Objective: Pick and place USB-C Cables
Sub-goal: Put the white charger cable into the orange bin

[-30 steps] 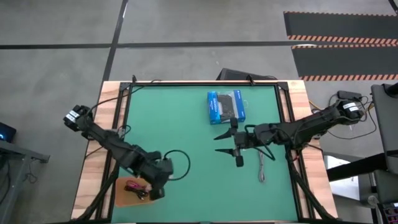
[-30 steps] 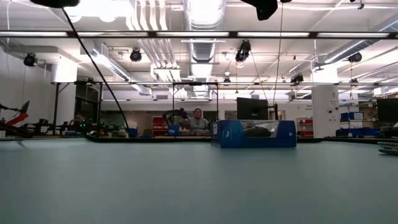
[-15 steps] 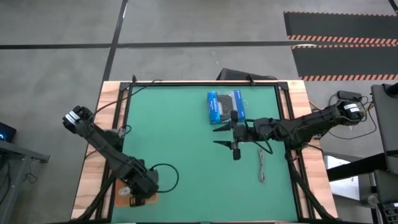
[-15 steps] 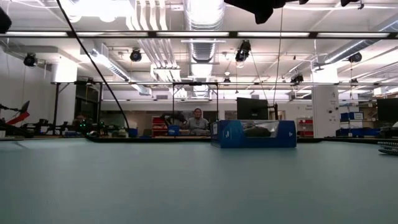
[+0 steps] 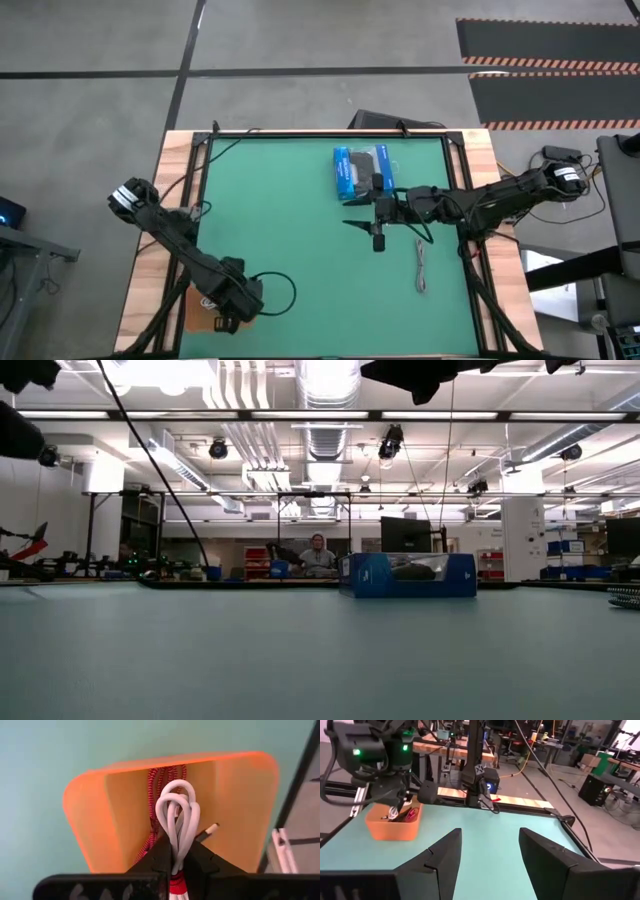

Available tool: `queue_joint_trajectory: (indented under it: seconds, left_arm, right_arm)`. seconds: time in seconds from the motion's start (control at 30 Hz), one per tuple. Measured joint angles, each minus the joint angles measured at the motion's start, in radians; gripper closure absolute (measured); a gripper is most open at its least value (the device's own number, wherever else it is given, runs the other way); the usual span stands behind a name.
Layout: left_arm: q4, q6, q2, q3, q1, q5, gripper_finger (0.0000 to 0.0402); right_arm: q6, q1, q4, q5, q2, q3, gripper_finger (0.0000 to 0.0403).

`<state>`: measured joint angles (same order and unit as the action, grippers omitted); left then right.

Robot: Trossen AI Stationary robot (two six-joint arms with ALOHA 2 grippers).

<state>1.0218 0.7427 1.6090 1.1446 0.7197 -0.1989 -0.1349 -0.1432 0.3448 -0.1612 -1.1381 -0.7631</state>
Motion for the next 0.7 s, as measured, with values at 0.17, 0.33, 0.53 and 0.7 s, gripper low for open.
queue_joint_trajectory:
  seconds: [0.17, 0.33, 0.53, 0.7]
  left_arm:
    - [0.004, -0.029, 0.04, -0.006, 0.0, 0.002, 0.0391]
    - [0.005, -0.053, 0.061, -0.012, 0.0, 0.006, 0.0391]
    - [0.003, -0.052, 0.067, -0.036, 0.0, 0.01, 0.0391]
    - [-0.001, -0.05, 0.068, -0.054, 0.0, 0.025, 0.0378]
  right_arm:
    - [0.002, 0.0, -0.001, 0.001, 0.0, 0.0, 0.0213]
    - [0.002, 0.0, -0.001, 0.001, 0.0, 0.0, 0.0213]
    - [0.002, 0.0, -0.004, 0.001, 0.0, 0.0, 0.0213]
    - [0.002, 0.0, -0.005, 0.001, 0.0, 0.0, 0.0213]
